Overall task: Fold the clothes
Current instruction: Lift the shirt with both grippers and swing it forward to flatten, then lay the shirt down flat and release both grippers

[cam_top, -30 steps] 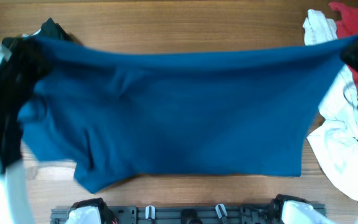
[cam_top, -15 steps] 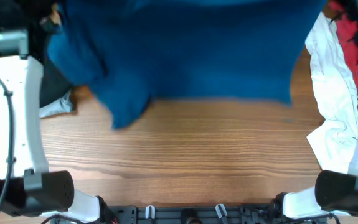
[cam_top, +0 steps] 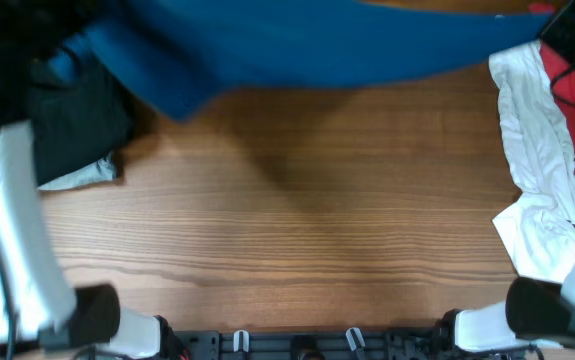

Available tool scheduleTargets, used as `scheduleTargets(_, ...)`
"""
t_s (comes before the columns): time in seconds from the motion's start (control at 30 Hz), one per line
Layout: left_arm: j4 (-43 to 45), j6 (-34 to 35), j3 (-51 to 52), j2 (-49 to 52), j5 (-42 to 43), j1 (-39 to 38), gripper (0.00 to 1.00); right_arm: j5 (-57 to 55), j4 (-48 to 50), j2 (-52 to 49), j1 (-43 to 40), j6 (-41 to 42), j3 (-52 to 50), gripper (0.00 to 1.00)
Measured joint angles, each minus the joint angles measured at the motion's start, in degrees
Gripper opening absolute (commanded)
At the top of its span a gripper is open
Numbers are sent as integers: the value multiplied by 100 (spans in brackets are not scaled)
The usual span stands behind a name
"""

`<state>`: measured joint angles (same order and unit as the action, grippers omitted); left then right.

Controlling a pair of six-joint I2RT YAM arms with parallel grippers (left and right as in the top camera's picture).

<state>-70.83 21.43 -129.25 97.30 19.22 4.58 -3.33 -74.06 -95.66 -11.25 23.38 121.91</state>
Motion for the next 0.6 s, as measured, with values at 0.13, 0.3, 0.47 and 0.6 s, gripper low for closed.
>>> scheduleTargets(0.13,-1366,-450,107,1045,-11,-459,4,-369,-431,-367,-2,-229,-400,4)
scheduleTargets(0.3,-2457,-726,175,2162,-334,-935,4,-310,-481,-568,0,-555,-1239,4)
scheduleTargets(0.47,-2535,-763,671,2457,-748,-1185,4,-223,-529,-570,-2,-728,-2124,4)
scheduleTargets(0.6,-2551,-715,1200,2455,-1104,-1259,4,-111,-459,-573,0,-835,-2730,4)
